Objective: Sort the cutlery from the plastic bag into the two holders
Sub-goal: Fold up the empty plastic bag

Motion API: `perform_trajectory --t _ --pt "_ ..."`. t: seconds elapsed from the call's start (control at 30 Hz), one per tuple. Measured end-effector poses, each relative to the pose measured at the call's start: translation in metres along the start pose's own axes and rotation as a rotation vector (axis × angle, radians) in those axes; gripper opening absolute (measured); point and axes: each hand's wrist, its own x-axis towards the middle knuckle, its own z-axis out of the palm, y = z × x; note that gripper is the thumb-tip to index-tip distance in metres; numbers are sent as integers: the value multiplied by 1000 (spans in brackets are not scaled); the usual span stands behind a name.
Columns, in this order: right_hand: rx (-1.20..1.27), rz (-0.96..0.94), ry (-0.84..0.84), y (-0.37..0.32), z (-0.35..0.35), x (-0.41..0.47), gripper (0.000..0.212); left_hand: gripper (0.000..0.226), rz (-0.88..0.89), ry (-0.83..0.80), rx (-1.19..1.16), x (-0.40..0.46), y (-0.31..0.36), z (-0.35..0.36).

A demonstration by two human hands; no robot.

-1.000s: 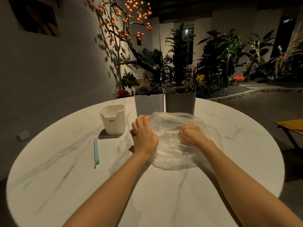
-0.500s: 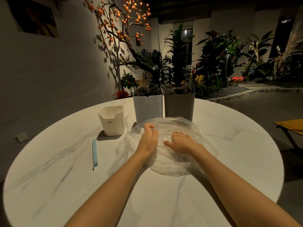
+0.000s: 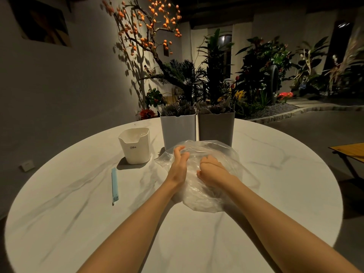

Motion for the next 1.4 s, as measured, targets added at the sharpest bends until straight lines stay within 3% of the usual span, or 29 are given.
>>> perform_trajectory --t 0.17,0.33,0.47,0.77,0.9,1.03,1.23,1.4 --pt "83 -22 -35 -4 -4 -5 57 26 13 -24 -51 -2 2 0" --pt "49 -142 -87 6 -16 -11 28 22 44 47 12 2 0 -3" --pt "82 -205 -117 19 -16 -10 17 27 40 85 42 5 -2 -10" --pt "121 -294 -134 30 -17 -8 27 37 52 113 35 1 5 -15" --pt "348 -321 -109 34 -18 -6 27 23 73 174 65 3 3 -20" --pt "574 -394 -117 35 -23 -8 17 26 93 153 46 2 13 -19" --pt "927 -451 -131 37 -29 -11 27 42 156 114 -30 -2 24 -15" --pt "971 -540 -233 36 -36 -17 18 53 -7 48 -198 -7 28 -24"
